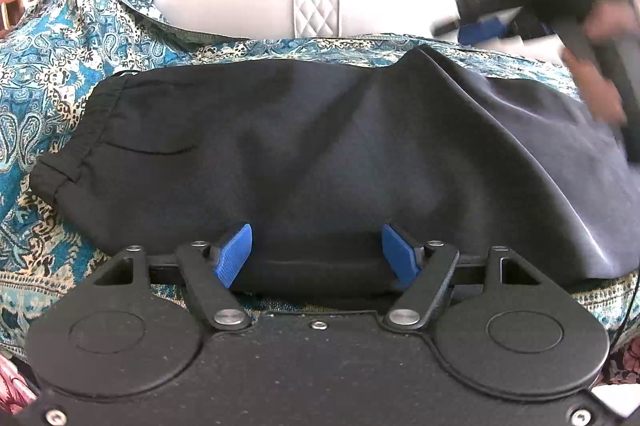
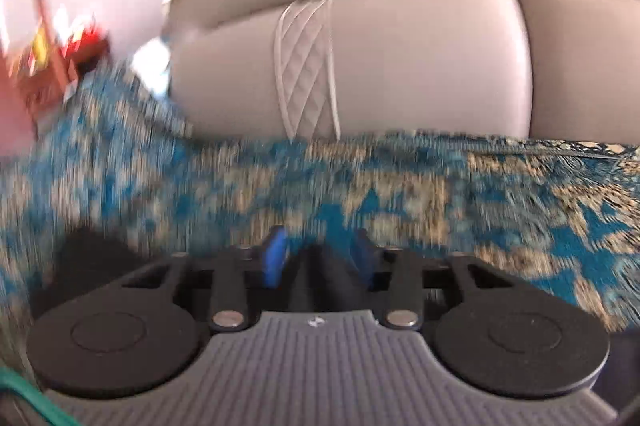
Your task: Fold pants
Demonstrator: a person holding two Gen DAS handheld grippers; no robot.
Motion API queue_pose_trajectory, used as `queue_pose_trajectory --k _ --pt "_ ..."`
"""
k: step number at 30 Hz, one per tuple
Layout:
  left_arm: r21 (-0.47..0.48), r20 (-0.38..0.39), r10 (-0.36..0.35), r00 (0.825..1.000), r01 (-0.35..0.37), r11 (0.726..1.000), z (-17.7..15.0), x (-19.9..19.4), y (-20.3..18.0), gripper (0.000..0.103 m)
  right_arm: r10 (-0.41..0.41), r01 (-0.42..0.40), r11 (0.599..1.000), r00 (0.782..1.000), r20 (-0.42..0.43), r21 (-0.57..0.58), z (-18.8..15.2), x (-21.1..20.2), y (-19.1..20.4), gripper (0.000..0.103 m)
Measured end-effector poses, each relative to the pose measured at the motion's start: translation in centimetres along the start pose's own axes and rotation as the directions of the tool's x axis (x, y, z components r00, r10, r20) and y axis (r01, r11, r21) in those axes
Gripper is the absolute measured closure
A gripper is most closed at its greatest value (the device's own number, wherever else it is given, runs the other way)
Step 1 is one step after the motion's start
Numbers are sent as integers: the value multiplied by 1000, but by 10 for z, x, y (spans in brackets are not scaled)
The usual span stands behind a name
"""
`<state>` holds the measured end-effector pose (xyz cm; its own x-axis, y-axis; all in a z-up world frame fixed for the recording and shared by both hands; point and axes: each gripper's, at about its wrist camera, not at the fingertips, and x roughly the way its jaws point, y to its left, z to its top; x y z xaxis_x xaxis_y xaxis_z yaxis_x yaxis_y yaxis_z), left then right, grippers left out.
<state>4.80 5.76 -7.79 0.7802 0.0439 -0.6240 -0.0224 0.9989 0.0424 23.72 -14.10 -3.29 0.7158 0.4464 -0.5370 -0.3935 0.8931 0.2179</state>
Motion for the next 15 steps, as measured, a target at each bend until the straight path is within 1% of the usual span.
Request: queue_pose_trajectory --k 2,4,5,6,7,10,11,12,14,15 --pt "3 -3 2 1000 -2 1000 1 1 -1 32 -16 14 997 999 -32 -77 -24 -5 9 78" --pt "3 -6 1 1000 -1 1000 2 2 -1 32 -41 35 992 998 -49 -119 -43 -11 13 78" --pt "3 -9 1 1000 -1 1000 2 2 -1 32 -56 48 990 997 -56 -131 -51 -14 10 77" --pt "2 -11 3 1000 -3 1000 2 3 -1 32 -76 68 988 996 -56 -142 -57 -18 7 71" --pt "3 -12 5 1000 -5 1000 2 3 -1 32 -107 99 983 993 -44 -152 -62 -22 0 72" --pt "4 -15 12 1000 -12 1000 3 4 -3 31 -194 192 973 981 -10 -125 -66 -36 -35 72" --pt "4 -17 14 1000 -14 1000 3 4 -3 31 -222 220 969 975 -7 -109 -66 -38 -49 75" --pt "2 -20 16 1000 -16 1000 4 5 -3 31 -245 243 966 970 -7 -86 -65 -42 -65 80" --pt "-2 -26 20 999 -20 1000 5 6 -4 31 -268 267 962 963 -5 -60 -64 -51 -93 81" --pt "-5 -28 22 999 -22 1000 6 6 -4 30 -304 303 951 953 -5 -64 -63 -51 -104 81"
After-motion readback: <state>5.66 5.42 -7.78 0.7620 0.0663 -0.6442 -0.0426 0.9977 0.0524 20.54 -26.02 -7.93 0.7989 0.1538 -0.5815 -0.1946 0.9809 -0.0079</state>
